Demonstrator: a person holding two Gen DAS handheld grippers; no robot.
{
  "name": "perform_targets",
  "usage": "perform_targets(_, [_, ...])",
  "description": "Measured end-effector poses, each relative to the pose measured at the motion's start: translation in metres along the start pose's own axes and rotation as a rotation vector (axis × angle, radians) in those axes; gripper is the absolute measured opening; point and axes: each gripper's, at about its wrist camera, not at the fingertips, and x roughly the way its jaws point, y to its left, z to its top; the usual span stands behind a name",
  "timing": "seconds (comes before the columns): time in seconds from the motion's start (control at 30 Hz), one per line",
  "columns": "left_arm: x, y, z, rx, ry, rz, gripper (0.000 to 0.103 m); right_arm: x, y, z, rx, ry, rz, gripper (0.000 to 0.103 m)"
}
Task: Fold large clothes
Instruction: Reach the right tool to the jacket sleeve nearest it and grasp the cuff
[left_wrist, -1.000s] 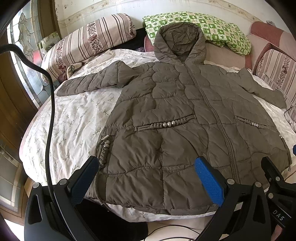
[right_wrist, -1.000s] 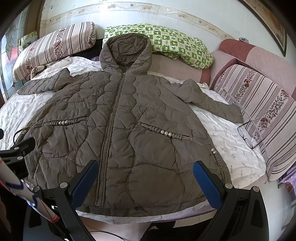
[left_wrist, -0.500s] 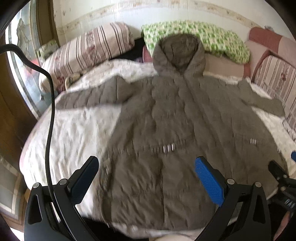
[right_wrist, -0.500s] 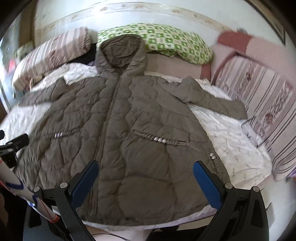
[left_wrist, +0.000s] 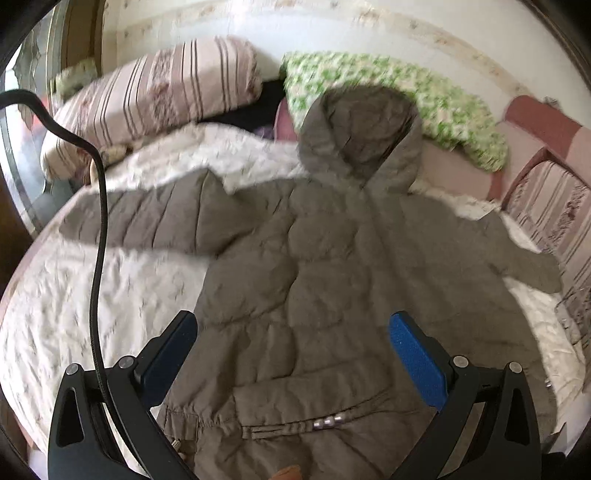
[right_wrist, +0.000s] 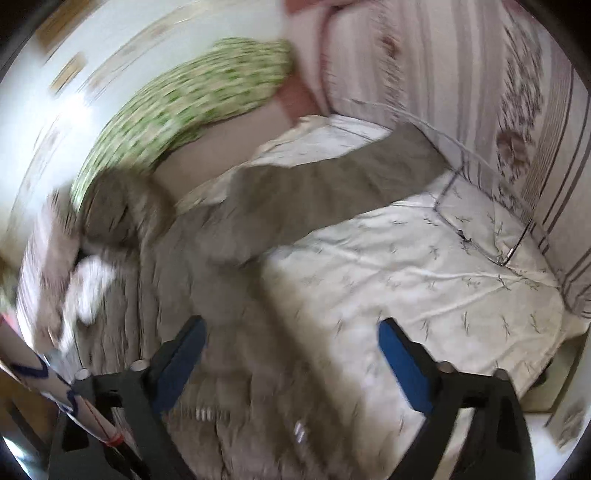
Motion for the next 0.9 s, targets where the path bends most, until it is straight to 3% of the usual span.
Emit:
perform_targets(0.17, [0.005,0.007,0.000,0.022,-0.042,0.077,0.103,0.038,-0.043,0.068,0.116,-0.021,-0.038,0.086])
perform_targets(0.33, [0.023,0.003,-0.001,0.067,0.008,0.064,0.103,0.087,-0.078,0.117,0.201,-0.001,-0.082,0.070])
perform_targets(0.43, [0.030,0.007,-0.002,0.048,0.039,0.037,0.103,0.111,-0.093,0.137,0.227,0.007,-0.134,0.068])
perform_targets(0.6, [0.034,0.005,-0.001,0.038,0.032,0.054,0.103,0.139,-0.122,0.152,0.277,0.023,-0.231,0.067])
perform_targets(0.8, [0.047,-0.001,-0.001,0.054,0.063,0.038,0.103,0.164,-0.150,0.163,0.347,0.030,-0.275,0.067])
perform_targets(0.87, [0.049,-0.002,-0.002,0.060,0.070,0.037,0.103,0.173,-0.157,0.164,0.358,0.043,-0.273,0.058])
perform_targets(0.9, [0.050,-0.001,-0.002,0.057,0.076,0.030,0.103,0.176,-0.157,0.164,0.357,0.045,-0.269,0.047])
